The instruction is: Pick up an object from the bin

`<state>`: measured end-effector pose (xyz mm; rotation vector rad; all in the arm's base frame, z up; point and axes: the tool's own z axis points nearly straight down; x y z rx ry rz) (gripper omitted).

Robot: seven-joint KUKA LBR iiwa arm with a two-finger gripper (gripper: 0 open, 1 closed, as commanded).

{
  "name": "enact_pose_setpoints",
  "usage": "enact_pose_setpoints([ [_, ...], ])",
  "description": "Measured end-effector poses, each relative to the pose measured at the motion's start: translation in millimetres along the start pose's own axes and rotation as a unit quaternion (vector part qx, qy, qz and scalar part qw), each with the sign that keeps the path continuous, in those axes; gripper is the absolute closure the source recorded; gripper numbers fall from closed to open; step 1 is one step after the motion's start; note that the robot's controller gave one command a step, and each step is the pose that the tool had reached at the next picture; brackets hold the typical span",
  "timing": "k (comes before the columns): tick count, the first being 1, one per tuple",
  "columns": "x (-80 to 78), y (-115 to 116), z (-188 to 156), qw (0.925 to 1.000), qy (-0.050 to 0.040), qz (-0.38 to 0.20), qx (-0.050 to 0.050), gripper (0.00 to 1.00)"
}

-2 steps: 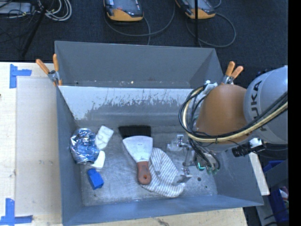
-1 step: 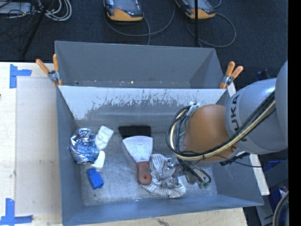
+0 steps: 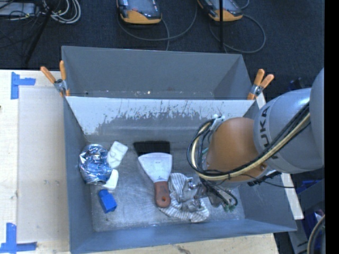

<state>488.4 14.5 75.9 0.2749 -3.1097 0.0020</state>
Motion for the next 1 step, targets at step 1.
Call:
enact_pose_setpoints([
  [1, 12.5, -6.3, -141.6, 0.9999, -0.0105, 0.004, 0.0, 1.0],
])
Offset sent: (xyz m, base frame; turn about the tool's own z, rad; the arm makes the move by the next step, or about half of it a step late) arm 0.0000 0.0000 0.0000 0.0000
